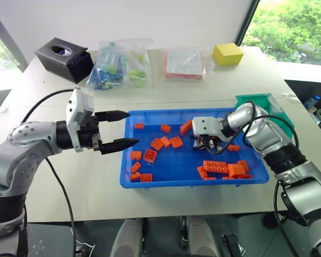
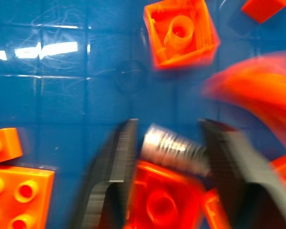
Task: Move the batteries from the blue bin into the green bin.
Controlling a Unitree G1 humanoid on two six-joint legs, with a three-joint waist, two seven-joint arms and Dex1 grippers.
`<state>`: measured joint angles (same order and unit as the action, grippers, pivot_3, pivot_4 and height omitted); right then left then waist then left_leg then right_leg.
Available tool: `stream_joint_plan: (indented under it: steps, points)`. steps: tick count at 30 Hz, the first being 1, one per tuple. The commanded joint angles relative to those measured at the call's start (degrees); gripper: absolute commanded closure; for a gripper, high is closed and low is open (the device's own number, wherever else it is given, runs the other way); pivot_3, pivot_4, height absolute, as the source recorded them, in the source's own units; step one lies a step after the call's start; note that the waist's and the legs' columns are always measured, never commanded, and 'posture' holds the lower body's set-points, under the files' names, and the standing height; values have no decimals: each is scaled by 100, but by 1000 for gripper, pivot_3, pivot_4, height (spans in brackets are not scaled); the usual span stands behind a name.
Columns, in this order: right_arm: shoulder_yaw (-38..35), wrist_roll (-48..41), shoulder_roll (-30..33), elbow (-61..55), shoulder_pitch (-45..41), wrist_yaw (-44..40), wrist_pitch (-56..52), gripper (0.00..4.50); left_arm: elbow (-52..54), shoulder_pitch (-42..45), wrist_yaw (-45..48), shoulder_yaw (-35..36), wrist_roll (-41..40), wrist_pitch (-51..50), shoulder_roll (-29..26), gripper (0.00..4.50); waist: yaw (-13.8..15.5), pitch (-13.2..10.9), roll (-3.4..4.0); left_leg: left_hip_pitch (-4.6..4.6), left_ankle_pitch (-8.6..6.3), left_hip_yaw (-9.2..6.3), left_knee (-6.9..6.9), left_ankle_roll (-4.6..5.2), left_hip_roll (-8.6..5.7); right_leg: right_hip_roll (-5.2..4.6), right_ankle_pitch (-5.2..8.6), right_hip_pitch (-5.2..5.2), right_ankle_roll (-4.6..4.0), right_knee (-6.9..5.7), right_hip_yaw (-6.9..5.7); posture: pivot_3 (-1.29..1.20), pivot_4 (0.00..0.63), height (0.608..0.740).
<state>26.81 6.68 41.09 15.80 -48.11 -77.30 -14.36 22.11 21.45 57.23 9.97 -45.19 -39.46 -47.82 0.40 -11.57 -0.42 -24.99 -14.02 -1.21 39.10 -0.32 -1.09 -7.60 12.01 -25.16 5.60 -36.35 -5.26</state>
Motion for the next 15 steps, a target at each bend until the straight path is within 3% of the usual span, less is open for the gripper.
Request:
stream_joint_plan:
  steps: [1,15]
  points:
    - [-27,126,49,-189,10,-54,-13,3139,71,56,-6,146,-29,96,-28,0,1,0,0,0,0,0,0,0,0,0,0,0,0,0,0,0,150,692]
    - [-344,82,493,-582,239,-228,-14,3139,-65,191,51,37,52,188,60,0,24,0,0,0,0,1,0,0,-2,-2,0,1,0,0,0,0,150,692]
